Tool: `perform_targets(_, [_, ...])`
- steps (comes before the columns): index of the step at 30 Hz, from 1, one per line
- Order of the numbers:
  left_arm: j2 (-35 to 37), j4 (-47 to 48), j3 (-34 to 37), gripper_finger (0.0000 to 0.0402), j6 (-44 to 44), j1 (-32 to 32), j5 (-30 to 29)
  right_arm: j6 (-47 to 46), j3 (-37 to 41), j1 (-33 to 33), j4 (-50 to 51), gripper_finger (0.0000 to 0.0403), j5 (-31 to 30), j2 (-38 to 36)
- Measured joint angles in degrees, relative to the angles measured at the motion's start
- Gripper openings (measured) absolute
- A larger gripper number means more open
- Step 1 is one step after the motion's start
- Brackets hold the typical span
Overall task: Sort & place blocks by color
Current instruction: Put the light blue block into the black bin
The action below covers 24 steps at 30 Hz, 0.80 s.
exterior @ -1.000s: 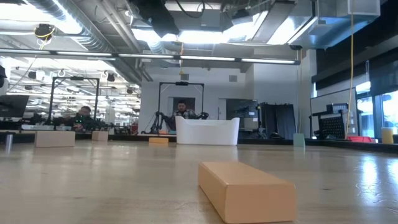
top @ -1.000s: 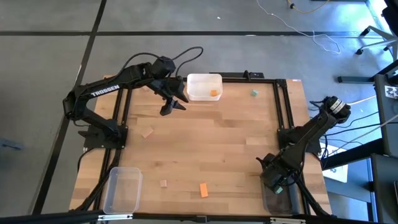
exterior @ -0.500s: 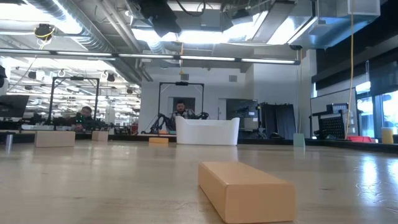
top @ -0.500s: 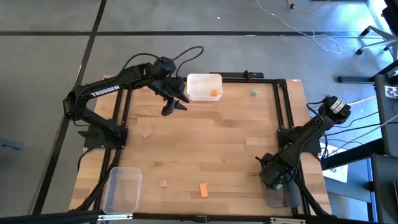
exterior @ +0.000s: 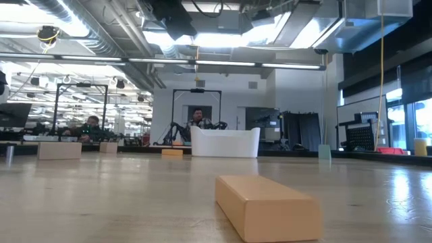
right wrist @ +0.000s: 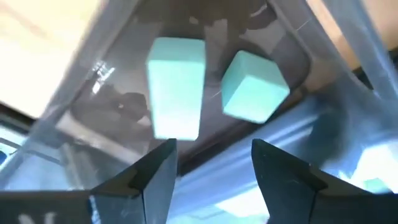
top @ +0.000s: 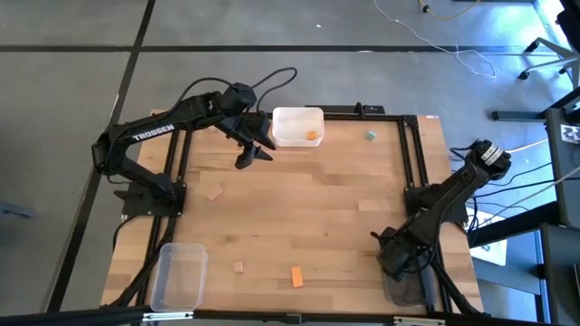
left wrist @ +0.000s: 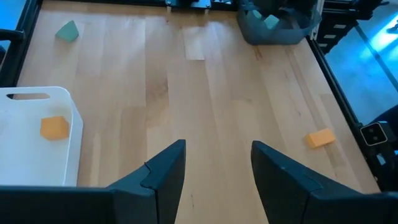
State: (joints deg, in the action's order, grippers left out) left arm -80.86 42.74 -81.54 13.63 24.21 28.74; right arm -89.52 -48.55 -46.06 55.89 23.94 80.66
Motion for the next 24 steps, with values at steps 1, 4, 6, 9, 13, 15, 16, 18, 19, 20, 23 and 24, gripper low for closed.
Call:
perform_targets(1, [0.0,0.0,0.0,0.0174,0.0,0.0,-0.4,0.0,-1.8,0.0,1.7,0.0209,-0.5,0.0])
perform_targets(4, [0.0,0.0,0.0,0.0174,0.0,0.0,-1.6,-0.2,-8.3,0.0,8.9,0.021,-5.2,0.0])
perform_targets(6, [0.0,0.0,0.0,0.0174,0.0,0.0,-1.7,-0.2,-13.3,0.0,13.8,0.021,-9.9,0.0])
perform_targets(9, [0.0,0.0,0.0,0.0174,0.0,0.0,-1.7,-1.0,-20.2,0.0,21.3,0.021,-18.4,-0.1])
perform_targets(13, [0.0,0.0,0.0,0.0174,0.0,0.0,-1.7,-1.4,-27.4,0.0,27.4,0.021,-27.2,-0.1])
perform_targets(15, [0.0,0.0,0.0,0.0174,0.0,0.0,-1.8,-1.3,-30.0,0.1,28.3,0.021,-29.6,-0.1])
perform_targets(16, [0.0,0.0,0.0,0.0174,0.0,0.0,-2.2,-1.3,-31.1,0.1,28.3,0.021,-30.8,-0.1])
perform_targets(18, [0.0,0.0,0.0,0.0174,-0.1,0.0,-3.8,-1.0,-32.5,0.2,28.4,0.021,-33.2,-0.1])
perform_targets(19, [0.0,0.1,0.0,0.0174,-0.1,0.0,-4.8,-0.6,-33.0,0.3,28.4,0.021,-34.5,-0.1])
perform_targets(20, [0.0,0.1,0.0,0.0174,-0.1,0.0,-5.8,-0.4,-33.4,0.6,28.6,0.021,-35.7,-0.1])
perform_targets(23, [0.0,0.1,0.0,0.0174,-0.1,0.0,-8.7,-0.3,-33.8,2.5,31.1,0.021,-39.2,-0.1])
perform_targets(24, [0.0,0.1,0.0,0.0174,-0.1,0.0,-9.3,-0.3,-33.8,3.5,32.2,0.021,-40.3,-0.1])
